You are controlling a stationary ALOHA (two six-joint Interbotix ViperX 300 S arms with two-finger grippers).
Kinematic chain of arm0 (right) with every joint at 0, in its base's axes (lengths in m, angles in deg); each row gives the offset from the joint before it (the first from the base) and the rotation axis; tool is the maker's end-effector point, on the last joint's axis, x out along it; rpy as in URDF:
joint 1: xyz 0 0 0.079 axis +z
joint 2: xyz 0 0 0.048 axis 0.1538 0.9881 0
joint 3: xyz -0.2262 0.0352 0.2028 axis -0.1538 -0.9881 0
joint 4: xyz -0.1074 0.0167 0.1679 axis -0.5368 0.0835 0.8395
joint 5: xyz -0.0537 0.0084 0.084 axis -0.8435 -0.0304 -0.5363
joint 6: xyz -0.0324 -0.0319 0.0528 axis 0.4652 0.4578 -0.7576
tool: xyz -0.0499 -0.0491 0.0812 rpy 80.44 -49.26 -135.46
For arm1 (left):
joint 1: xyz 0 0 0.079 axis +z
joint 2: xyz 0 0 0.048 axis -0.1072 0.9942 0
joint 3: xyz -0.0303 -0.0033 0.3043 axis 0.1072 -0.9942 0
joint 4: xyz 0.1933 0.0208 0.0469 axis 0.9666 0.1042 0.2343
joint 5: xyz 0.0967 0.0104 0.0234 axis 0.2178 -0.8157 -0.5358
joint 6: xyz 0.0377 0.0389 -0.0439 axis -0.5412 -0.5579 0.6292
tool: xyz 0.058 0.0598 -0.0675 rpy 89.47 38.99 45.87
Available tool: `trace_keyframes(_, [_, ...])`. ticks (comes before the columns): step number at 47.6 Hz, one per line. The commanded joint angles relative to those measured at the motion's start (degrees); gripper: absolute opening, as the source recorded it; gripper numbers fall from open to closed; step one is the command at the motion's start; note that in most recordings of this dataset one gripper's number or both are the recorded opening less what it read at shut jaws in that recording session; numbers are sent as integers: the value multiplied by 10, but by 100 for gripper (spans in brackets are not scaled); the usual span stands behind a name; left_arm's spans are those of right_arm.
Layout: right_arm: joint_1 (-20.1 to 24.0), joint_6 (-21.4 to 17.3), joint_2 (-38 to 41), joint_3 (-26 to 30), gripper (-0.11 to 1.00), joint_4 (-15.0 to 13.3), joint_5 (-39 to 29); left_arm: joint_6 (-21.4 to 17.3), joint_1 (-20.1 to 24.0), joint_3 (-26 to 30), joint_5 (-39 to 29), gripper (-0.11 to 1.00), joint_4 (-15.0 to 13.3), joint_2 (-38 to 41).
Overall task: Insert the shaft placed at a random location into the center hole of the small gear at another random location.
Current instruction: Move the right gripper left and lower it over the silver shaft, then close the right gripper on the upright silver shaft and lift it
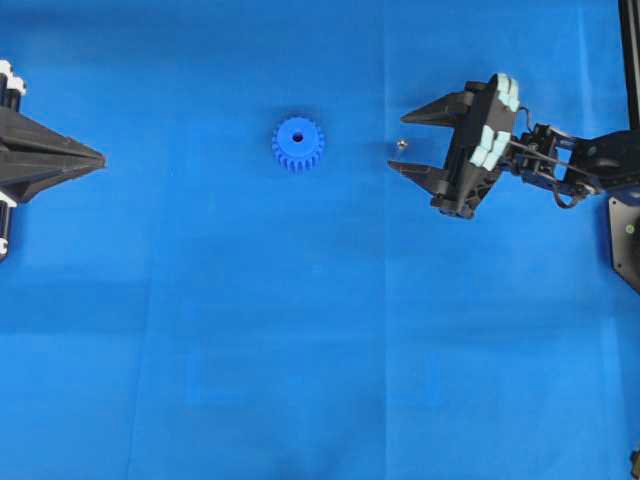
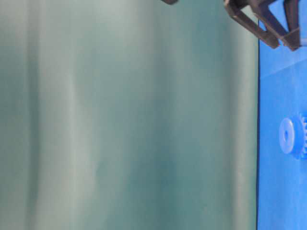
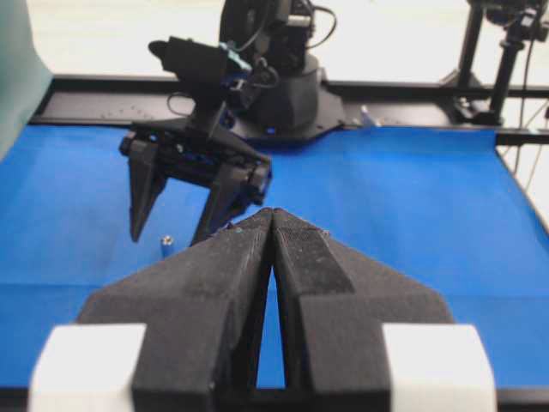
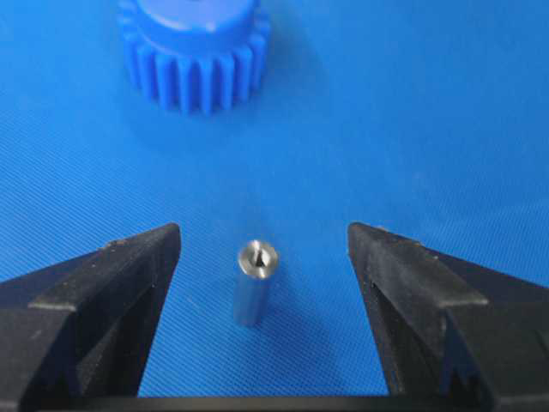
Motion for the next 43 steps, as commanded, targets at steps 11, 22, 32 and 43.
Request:
trace_keyframes(11, [-2,-1,-2,7,62,3,7,1,0,3,2,0,0,2])
trace_keyframes(22, [4,-1,-2,6,22,-3,4,1,0,3,1,0,-1,2])
trace_keyframes(32, [4,-2,-2,8,3,-4,4,2,1,3,-2,0,0,1])
trace_keyframes(43, [4,-3,-15,11,3,-4,-5,2,0,3,-7,0,0,1])
